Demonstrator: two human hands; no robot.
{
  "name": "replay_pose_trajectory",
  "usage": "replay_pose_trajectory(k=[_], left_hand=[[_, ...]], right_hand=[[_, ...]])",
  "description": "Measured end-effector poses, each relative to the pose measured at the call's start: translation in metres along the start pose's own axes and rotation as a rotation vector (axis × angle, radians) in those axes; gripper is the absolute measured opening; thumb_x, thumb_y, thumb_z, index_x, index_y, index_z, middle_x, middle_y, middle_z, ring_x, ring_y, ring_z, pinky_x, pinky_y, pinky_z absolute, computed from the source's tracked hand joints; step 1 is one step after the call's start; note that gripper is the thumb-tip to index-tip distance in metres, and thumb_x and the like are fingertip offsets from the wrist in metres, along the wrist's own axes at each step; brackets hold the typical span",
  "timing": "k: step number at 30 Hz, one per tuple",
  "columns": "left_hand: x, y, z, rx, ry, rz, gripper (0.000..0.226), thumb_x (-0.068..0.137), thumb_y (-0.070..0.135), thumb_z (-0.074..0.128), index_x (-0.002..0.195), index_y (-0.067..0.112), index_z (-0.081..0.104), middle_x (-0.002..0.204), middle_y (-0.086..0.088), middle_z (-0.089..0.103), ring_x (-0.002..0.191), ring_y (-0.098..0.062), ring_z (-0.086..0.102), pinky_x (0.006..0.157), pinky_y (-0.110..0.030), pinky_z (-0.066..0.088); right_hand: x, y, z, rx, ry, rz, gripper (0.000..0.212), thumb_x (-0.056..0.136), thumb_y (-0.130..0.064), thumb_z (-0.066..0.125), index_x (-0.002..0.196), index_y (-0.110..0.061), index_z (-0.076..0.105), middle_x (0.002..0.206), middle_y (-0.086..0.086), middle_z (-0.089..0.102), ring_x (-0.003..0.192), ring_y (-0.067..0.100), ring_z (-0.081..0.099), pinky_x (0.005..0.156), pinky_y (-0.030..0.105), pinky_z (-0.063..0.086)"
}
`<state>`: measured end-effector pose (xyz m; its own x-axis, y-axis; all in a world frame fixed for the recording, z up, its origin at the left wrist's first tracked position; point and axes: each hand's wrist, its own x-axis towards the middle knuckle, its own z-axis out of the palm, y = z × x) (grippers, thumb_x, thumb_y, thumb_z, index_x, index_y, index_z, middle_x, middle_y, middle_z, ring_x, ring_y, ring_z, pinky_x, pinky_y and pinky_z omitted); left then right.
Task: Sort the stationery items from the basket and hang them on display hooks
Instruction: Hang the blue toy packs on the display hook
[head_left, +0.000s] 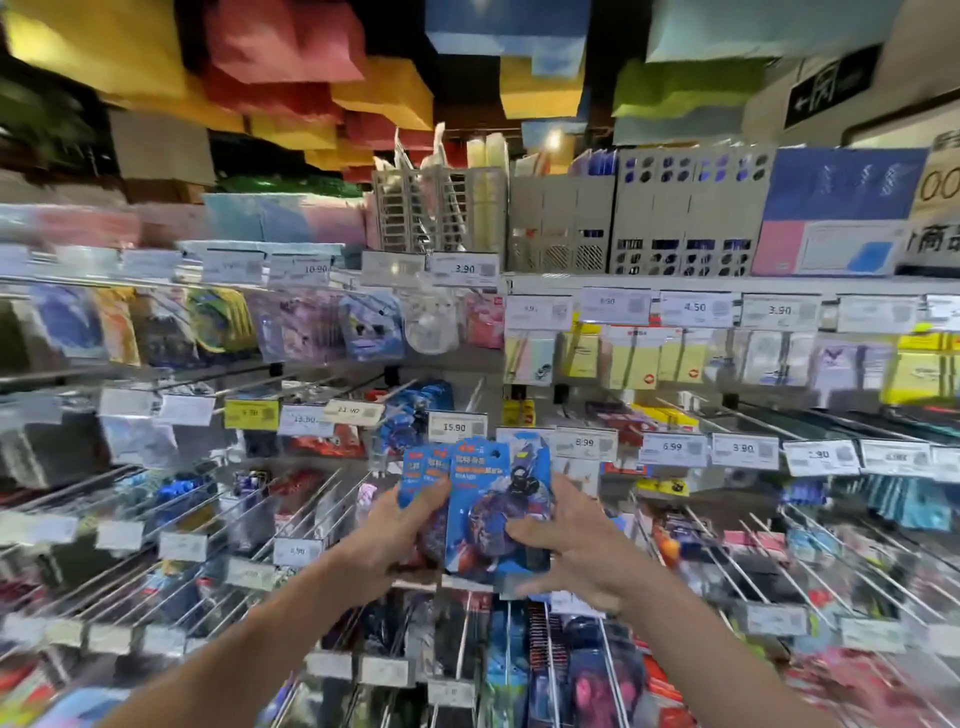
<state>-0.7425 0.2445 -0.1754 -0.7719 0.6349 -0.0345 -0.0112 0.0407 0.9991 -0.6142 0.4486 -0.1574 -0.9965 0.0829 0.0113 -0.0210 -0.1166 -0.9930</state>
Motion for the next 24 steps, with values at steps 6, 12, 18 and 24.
replay_pose_trajectory(k=[6,12,18,24], left_hand=[[0.016,-0.007,-0.11,0.165,0.169,0.059,0.038,0.068,0.064,0.08,0.088,0.032,0.079,0.084,-0.015,0.078,0.06,-0.018,0.07,0.048,-0.032,0.055],[0.033,0.01,-0.206,0.41,0.015,0.11,0.048,0.066,0.049,0.082,0.093,0.009,0.079,0.084,-0.016,0.075,0.073,-0.019,0.062,0.07,-0.032,0.047],[0.054,0.04,-0.25,0.524,-0.166,0.122,0.025,0.075,0.023,0.084,0.096,0.012,0.077,0.09,-0.008,0.078,0.075,-0.016,0.071,0.065,-0.029,0.057],[0.066,0.051,-0.261,0.553,-0.313,0.103,0.027,0.077,0.026,0.085,0.102,0.02,0.078,0.1,-0.006,0.08,0.082,-0.014,0.073,0.07,-0.025,0.057]], right_hand=[[0.075,0.015,0.039,-0.459,0.045,-0.041,0.071,0.096,-0.023,0.072,0.15,-0.03,0.027,0.155,-0.014,0.025,0.124,-0.005,0.05,0.091,0.012,0.052],[0.141,0.044,0.055,-0.556,-0.022,0.047,0.074,0.091,-0.023,0.077,0.151,-0.003,0.037,0.159,0.009,0.038,0.138,0.024,0.049,0.107,0.039,0.05],[0.173,0.066,0.061,-0.327,0.034,0.102,0.057,0.09,0.0,0.073,0.14,-0.015,0.05,0.141,0.002,0.051,0.143,0.025,0.04,0.117,0.043,0.038],[0.191,0.078,0.057,-0.175,0.233,0.045,0.058,0.078,-0.018,0.084,0.13,-0.016,0.058,0.128,0.0,0.065,0.114,0.015,0.067,0.098,0.037,0.056]])
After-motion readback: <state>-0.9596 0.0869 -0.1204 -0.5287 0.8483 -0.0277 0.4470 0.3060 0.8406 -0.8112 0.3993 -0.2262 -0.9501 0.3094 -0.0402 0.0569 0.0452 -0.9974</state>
